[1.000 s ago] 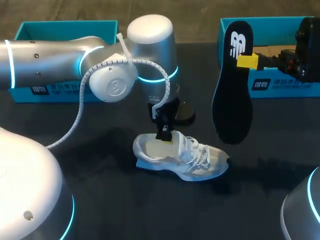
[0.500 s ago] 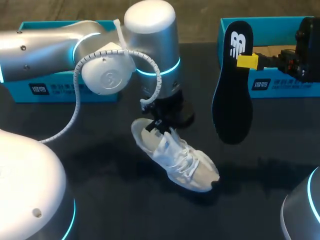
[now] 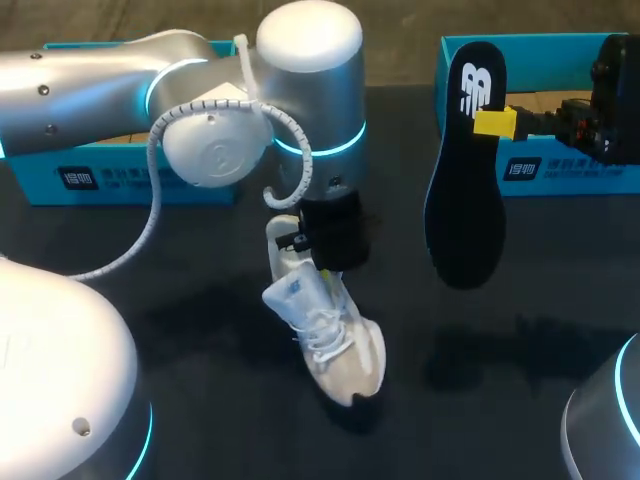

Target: Take the shoe out of the shoebox, open the shoe tongue, remove and reinsert the insole, then place the shoe into the shoebox

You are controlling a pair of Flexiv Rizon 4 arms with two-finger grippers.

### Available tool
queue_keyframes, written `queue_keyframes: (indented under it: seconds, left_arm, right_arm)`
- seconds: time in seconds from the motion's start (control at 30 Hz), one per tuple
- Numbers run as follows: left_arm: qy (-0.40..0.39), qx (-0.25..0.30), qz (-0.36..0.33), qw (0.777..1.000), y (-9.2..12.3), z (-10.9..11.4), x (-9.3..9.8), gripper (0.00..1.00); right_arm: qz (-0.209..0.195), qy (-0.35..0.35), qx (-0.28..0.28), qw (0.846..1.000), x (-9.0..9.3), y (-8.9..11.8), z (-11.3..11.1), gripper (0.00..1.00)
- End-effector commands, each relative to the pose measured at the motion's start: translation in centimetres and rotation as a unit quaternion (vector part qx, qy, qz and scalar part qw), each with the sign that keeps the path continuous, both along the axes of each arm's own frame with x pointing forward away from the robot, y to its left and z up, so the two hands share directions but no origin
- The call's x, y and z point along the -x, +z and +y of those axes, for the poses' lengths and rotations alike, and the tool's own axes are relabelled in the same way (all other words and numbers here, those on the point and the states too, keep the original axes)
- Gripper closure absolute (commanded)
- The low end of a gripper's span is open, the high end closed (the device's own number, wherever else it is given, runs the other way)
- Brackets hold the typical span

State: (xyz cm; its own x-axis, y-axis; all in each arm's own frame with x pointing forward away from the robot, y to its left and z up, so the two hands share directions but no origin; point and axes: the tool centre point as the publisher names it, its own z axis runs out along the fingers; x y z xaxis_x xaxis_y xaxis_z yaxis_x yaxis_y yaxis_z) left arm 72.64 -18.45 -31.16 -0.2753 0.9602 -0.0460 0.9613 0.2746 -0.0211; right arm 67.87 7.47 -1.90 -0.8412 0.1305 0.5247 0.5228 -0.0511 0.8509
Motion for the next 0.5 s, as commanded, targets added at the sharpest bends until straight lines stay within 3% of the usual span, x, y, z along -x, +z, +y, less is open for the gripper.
queue_keyframes:
  seconds: [0.03, 0.27, 0.5]
  left_arm:
    - [-0.135, -0.047, 0.003, 0.99, 0.1, -0.8, 0.6, 1.0]
    - [-0.177, -0.062, 0.014, 0.982, -0.7, -1.5, 2.6, 1.0]
    - [-0.171, -0.073, 0.024, 0.982, -2.4, -2.2, 3.8, 1.0]
  right_arm:
    - [0.001, -0.001, 0.001, 1.0, 0.0, -0.1, 0.1, 1.0]
    - [0.001, -0.001, 0.001, 1.0, 0.0, -0.1, 0.1, 1.0]
    - [0.001, -0.001, 0.001, 1.0, 0.0, -0.1, 0.1, 1.0]
